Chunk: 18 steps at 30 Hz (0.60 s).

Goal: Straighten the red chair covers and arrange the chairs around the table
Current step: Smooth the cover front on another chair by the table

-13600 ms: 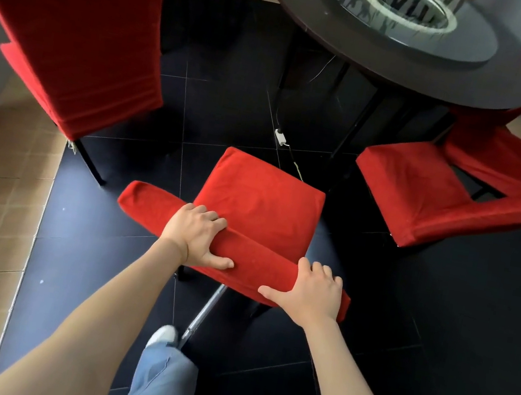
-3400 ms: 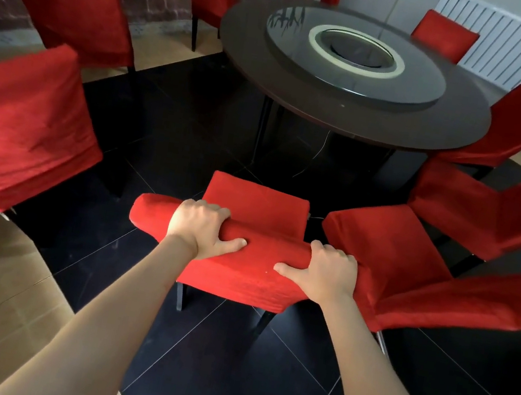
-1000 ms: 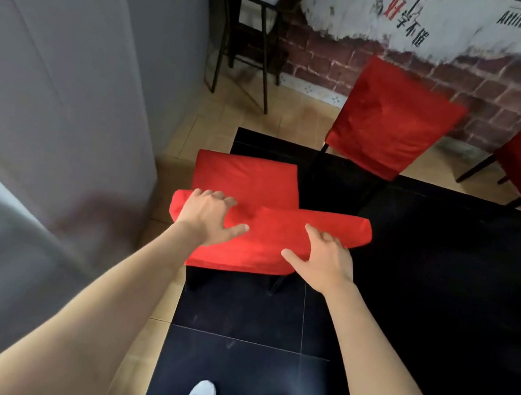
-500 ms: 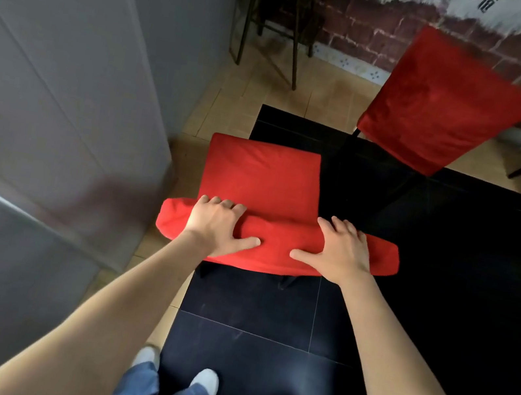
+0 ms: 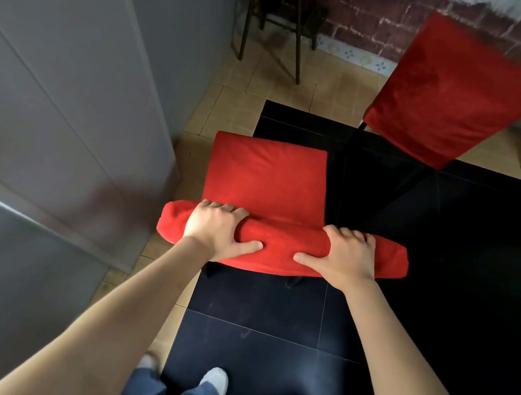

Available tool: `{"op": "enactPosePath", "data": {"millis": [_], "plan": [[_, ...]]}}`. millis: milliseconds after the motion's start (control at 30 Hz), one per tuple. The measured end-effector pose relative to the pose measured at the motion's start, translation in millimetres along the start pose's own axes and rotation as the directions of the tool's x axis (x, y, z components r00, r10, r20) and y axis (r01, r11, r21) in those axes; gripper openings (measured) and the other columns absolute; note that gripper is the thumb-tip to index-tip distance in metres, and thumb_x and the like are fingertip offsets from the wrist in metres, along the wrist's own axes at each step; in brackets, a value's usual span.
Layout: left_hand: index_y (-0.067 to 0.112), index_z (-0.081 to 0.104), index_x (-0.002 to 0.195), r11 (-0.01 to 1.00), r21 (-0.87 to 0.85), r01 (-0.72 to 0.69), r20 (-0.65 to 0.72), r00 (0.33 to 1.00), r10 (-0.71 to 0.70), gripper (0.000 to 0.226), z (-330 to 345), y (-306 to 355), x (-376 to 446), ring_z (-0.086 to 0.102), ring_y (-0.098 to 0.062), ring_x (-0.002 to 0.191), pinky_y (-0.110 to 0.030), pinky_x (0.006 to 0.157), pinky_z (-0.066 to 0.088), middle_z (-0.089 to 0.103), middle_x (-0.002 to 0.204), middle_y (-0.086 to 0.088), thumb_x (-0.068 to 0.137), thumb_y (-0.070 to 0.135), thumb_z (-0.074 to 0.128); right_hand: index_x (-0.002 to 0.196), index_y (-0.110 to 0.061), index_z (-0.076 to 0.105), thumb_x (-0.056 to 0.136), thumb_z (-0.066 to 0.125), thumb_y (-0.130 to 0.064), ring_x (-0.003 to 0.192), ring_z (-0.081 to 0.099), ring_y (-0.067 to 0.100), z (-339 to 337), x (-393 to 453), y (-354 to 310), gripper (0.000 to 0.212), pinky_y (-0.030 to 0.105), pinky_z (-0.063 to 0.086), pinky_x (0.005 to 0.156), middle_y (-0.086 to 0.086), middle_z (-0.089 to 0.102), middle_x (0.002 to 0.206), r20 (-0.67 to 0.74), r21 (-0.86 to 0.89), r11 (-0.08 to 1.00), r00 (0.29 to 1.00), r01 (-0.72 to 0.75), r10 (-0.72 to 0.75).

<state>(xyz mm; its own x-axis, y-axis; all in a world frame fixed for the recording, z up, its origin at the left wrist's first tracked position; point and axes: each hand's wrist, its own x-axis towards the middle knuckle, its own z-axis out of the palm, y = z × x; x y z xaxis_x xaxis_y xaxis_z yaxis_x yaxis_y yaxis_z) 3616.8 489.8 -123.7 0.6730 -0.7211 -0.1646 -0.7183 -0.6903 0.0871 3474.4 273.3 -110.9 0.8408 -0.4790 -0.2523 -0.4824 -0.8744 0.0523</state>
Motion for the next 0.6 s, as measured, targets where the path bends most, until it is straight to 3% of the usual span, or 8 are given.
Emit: {"op": "enactPosePath", "data": {"millis": [433,600], "plan": [[0.031,0.053,0.127,0.985,0.002,-0.172,0.003,0.985,0.172,0.099,1,-16,-16,0.061,-0.022,0.103,-0.037,0.098,0.038,0.067,0.109,0.002,0.060,0.090,0.011,0.123,-0.028,0.055,0.049,0.021,-0.097,0.111,0.054,0.025,16,-57,-27,0.107,0.043,0.031,0.101,-0.002,0.064,0.113,-0.031,0.041,0.983,0.983,-0.181,0.182],[0.030,0.053,0.128,0.961,0.026,-0.276,0.022,0.961,0.276,0.089,3,-27,-22,0.061,-0.022,0.104,-0.036,0.099,0.037,0.066,0.111,0.001,0.068,0.088,0.020,0.123,-0.026,0.056,0.049,0.020,-0.097,0.111,0.054,0.025,24,-86,-49,0.108,0.043,0.031,0.100,-0.001,0.065,0.112,-0.037,0.073,0.957,0.958,-0.282,0.285]]}}
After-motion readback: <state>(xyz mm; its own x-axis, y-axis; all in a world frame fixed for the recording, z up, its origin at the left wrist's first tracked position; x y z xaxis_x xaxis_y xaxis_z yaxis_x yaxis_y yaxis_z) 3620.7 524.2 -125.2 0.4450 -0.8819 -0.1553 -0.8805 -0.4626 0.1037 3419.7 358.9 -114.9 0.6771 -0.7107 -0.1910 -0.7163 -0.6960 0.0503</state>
